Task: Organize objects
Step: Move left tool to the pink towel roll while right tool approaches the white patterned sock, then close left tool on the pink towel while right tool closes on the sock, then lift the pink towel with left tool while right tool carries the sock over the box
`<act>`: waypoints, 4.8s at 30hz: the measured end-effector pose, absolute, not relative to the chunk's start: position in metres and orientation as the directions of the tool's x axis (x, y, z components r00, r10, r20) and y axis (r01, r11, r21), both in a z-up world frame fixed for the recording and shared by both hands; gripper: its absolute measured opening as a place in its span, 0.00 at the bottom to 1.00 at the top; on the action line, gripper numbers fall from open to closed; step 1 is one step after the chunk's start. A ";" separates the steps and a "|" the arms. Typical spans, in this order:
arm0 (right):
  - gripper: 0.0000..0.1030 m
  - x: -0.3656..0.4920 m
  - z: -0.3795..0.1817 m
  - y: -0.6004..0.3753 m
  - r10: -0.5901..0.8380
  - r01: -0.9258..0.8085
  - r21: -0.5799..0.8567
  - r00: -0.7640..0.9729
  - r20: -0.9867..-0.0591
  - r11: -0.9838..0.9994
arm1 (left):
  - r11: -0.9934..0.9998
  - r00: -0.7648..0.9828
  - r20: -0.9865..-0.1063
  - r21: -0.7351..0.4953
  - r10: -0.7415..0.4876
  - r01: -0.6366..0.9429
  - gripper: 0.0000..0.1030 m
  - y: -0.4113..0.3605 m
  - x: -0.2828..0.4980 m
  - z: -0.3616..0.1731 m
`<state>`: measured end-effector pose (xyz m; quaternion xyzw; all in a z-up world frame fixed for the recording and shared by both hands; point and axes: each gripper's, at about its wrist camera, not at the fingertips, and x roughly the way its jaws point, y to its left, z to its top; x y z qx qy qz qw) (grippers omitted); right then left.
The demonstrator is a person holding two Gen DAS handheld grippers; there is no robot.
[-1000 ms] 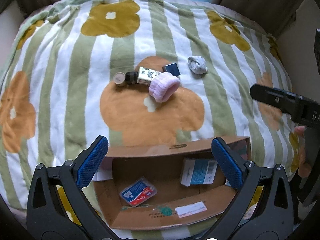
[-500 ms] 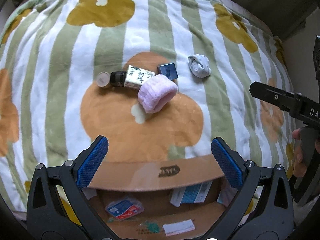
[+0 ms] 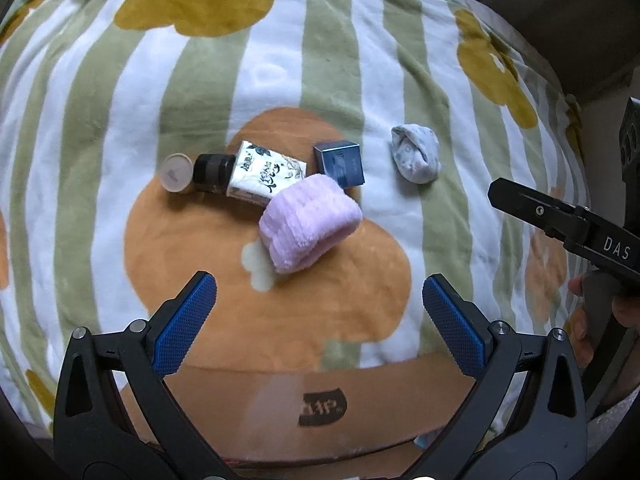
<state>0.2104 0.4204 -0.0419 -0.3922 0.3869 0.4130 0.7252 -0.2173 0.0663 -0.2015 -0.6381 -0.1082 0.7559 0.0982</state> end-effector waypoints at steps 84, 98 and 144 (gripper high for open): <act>0.44 0.217 -0.057 0.447 0.252 -0.915 -0.160 0.265 -0.931 0.371 | -0.913 -0.215 -0.903 -0.398 0.373 0.086 0.42 0.053 -0.221 -0.180; 0.44 0.147 -0.027 0.404 0.296 -0.907 -0.173 0.299 -0.907 0.384 | -0.931 -0.265 -0.901 -0.363 0.343 0.028 0.42 0.028 -0.154 -0.131; 0.44 0.034 -0.101 0.258 0.165 -0.853 -0.164 0.277 -0.947 0.495 | -0.943 -0.183 -0.928 -0.333 0.325 0.013 0.42 0.012 0.022 -0.161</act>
